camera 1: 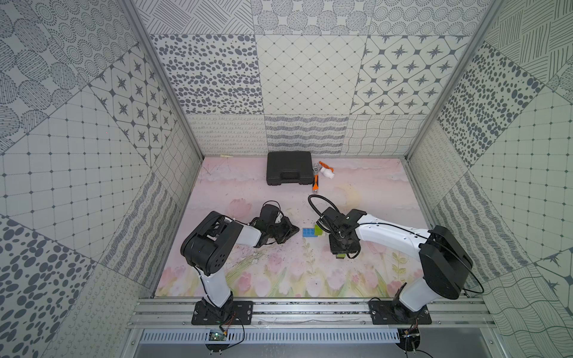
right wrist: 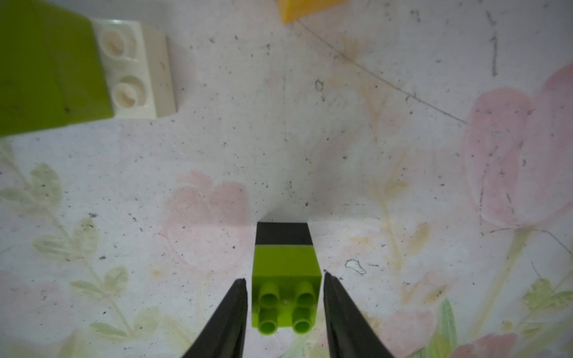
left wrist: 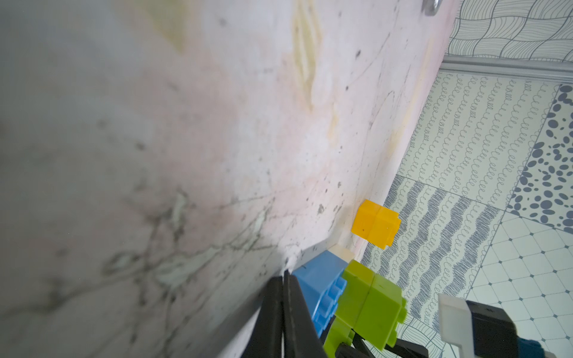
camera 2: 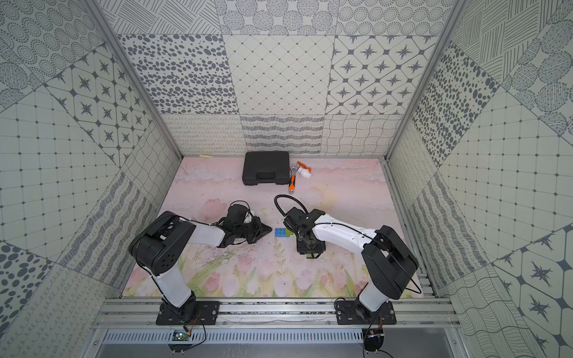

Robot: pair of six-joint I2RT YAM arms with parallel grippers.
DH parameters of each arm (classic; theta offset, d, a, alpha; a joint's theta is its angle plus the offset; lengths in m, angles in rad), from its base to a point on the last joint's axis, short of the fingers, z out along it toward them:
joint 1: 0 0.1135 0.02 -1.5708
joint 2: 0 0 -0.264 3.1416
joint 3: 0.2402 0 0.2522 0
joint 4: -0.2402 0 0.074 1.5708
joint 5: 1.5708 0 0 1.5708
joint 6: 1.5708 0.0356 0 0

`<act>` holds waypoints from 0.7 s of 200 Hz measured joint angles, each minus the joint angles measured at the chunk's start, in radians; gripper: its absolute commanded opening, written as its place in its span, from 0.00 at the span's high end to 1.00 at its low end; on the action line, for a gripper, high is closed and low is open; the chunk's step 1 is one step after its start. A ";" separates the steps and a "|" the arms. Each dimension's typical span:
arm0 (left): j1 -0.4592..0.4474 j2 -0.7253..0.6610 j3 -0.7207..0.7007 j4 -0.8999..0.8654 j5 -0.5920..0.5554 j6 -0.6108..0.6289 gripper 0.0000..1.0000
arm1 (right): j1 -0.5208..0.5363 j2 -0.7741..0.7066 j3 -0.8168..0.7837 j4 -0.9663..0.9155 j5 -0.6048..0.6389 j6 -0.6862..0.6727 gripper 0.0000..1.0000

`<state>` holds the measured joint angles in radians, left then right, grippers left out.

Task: Assemble the number 4 with lego
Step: Pick up the lego brick from the center of the board.

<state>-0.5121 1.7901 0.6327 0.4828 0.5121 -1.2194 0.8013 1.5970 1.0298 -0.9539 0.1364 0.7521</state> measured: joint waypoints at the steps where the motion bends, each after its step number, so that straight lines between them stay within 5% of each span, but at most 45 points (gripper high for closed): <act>1: 0.000 0.000 0.000 0.000 0.000 0.000 0.92 | 0.000 0.000 0.000 0.000 0.000 0.000 0.57; 55: 0.000 0.000 0.000 0.000 0.000 0.000 0.92 | 0.000 0.000 -0.008 0.000 0.000 0.004 0.56; 140: 0.001 0.002 0.000 0.003 0.004 0.000 0.92 | 0.006 -0.034 -0.021 -0.013 -0.001 0.024 0.81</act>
<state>-0.5110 1.7920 0.6327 0.4858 0.5159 -1.2194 0.8078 1.5635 1.0088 -0.9665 0.1356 0.7761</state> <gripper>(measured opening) 0.076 0.350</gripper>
